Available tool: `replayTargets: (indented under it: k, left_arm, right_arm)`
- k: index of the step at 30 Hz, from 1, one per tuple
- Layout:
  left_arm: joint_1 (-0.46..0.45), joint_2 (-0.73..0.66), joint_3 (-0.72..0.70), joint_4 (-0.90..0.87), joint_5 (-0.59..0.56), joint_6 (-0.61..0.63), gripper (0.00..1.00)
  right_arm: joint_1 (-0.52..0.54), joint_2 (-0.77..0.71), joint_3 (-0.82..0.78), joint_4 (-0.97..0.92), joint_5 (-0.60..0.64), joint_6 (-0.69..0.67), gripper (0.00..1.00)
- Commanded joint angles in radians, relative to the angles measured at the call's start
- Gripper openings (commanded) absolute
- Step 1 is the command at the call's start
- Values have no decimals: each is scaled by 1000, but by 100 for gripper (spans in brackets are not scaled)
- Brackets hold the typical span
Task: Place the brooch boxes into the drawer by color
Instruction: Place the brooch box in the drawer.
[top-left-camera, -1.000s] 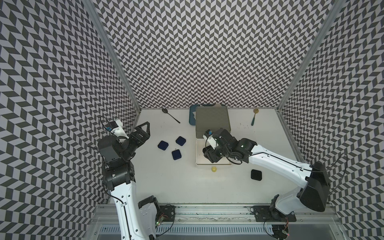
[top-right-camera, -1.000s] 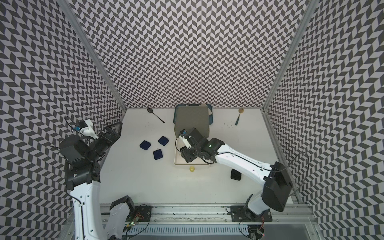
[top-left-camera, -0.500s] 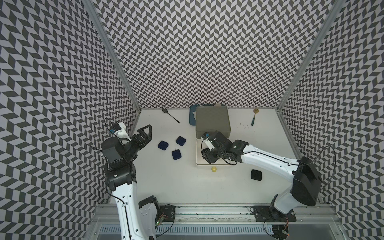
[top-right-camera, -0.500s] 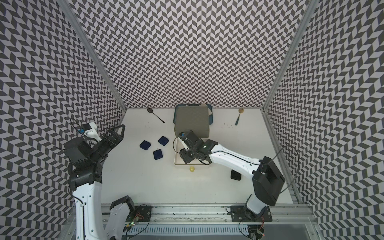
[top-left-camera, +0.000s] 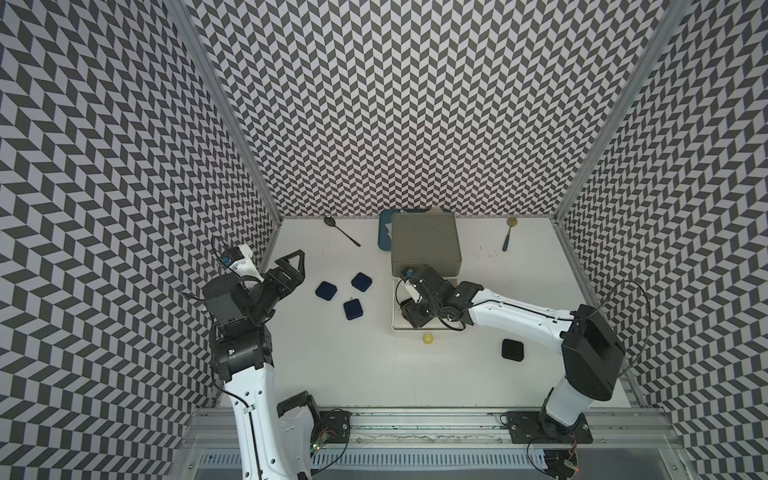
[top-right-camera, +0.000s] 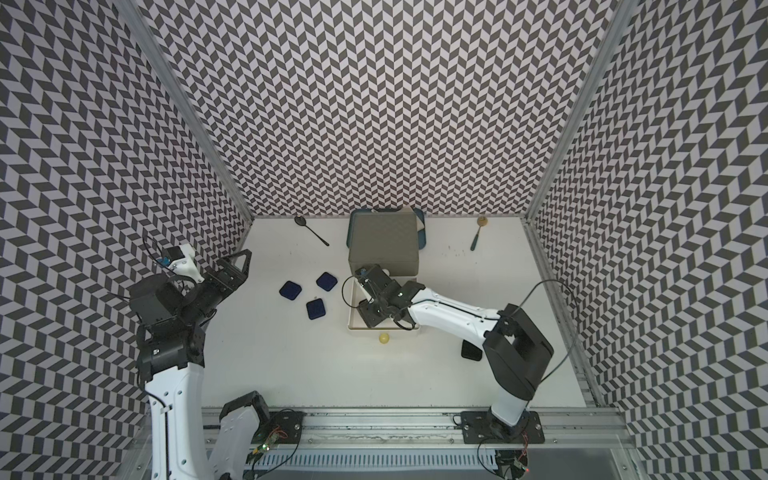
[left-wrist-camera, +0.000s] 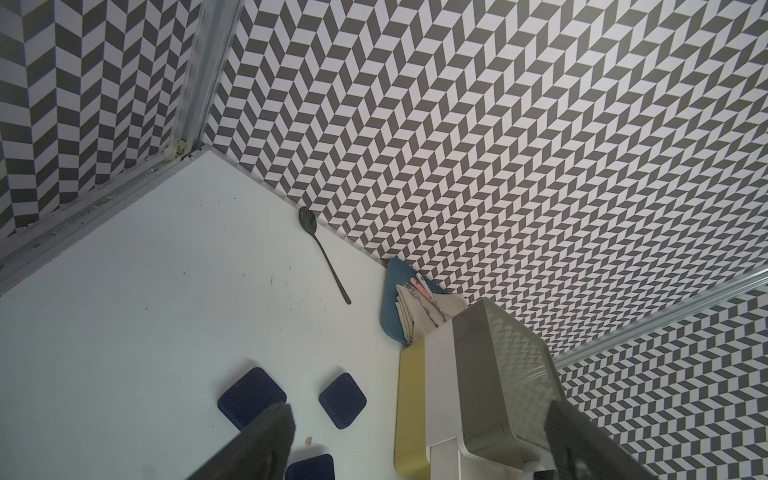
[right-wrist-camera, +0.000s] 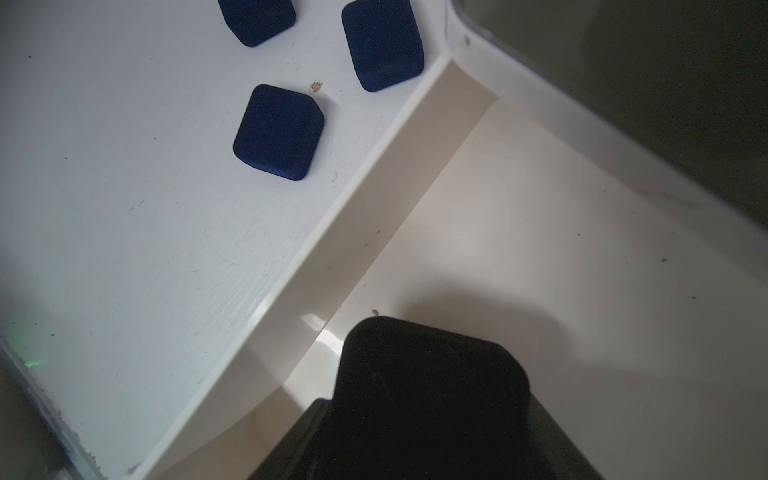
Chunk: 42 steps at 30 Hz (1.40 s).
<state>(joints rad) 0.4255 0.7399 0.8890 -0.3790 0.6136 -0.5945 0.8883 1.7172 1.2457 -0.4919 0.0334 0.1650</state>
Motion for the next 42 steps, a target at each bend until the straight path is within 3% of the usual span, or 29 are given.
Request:
replayTargets:
  k: [1,6,16,20,30,42]
  left_arm:
    - [-4,-6,4,-6,-8,22,100]
    - [-4,-4,7,-6,-6,22,100]
    - [-5,-5,8,-12,-3,27,100]
    - [-5,-7,7,-14,-4,30,100]
    - [-5,-11,13,-21,-3,37,100]
    - [-5,-13,13,-24,0,39,100]
  right_arm:
    - [-5,21,-7,50,5,-5,17]
    - [-6,32,-6,46,5,-12,24]
    - [-5,39,-3,46,8,-12,55]
    - [-5,35,-2,43,14,-10,62]
    - [-6,32,9,36,20,-13,76]
    - [-5,14,21,31,34,-20,84]
